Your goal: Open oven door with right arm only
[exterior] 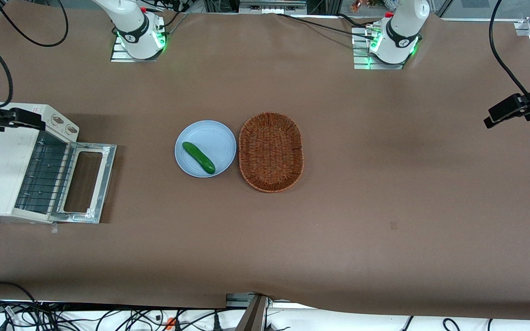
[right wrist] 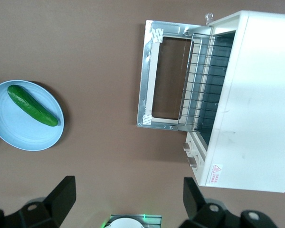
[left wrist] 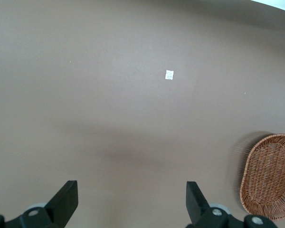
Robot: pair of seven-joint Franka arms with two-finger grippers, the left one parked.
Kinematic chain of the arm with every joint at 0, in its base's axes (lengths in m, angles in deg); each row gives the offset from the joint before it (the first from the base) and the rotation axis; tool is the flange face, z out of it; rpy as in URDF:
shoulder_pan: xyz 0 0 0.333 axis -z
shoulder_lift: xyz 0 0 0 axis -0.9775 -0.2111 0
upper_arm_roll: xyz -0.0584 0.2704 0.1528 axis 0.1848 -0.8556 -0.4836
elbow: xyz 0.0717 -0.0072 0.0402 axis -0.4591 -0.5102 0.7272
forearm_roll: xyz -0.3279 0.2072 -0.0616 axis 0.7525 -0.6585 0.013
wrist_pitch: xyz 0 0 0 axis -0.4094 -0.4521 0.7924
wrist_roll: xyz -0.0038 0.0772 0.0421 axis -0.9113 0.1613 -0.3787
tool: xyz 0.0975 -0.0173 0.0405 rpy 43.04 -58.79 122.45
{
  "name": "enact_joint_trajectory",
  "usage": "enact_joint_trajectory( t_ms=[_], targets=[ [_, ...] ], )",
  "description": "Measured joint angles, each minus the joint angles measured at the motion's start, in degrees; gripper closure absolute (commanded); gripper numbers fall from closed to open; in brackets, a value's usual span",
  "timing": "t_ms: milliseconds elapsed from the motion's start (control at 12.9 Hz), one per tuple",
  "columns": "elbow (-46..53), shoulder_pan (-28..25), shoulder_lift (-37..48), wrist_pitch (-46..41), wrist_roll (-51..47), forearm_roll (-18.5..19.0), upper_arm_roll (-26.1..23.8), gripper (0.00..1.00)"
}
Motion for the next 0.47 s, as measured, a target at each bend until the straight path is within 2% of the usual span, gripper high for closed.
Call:
enact_joint_trajectory(
  t_ms=[465],
  targets=[
    [-0.7,0.7,2.9,0.7,0.0,0.0,0.0,0.0]
  ],
)
